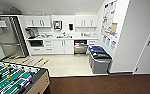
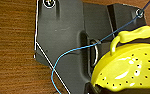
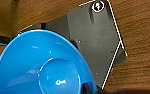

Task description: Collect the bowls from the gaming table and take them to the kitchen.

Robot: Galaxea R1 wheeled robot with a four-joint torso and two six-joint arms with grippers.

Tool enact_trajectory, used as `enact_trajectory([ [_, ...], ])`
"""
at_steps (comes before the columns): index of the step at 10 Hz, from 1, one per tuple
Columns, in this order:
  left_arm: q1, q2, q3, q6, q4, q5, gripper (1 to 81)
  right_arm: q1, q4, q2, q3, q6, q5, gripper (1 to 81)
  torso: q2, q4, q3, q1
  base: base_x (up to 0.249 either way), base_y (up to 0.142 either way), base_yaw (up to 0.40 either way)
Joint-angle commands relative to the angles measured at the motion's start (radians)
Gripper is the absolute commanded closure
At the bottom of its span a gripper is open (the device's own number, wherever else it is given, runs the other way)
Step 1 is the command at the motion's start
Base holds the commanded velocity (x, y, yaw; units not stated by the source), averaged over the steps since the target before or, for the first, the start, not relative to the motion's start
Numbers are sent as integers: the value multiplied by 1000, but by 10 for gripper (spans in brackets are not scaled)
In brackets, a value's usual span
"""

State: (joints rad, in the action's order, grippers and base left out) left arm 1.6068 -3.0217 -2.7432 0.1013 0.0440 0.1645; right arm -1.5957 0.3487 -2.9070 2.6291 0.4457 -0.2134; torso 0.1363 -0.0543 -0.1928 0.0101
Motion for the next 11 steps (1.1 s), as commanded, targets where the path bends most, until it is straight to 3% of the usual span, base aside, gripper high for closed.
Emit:
enact_trajectory([
  [1,-27,3,0,-5,-1,-51,811,35,10,12,-2,1,37,811,0,0,0,0,180,0,0],
  [11,-26,4,0,-5,-1,-49,811,33,13,15,-2,2,43,811,0,0,0,0,180,0,0],
])
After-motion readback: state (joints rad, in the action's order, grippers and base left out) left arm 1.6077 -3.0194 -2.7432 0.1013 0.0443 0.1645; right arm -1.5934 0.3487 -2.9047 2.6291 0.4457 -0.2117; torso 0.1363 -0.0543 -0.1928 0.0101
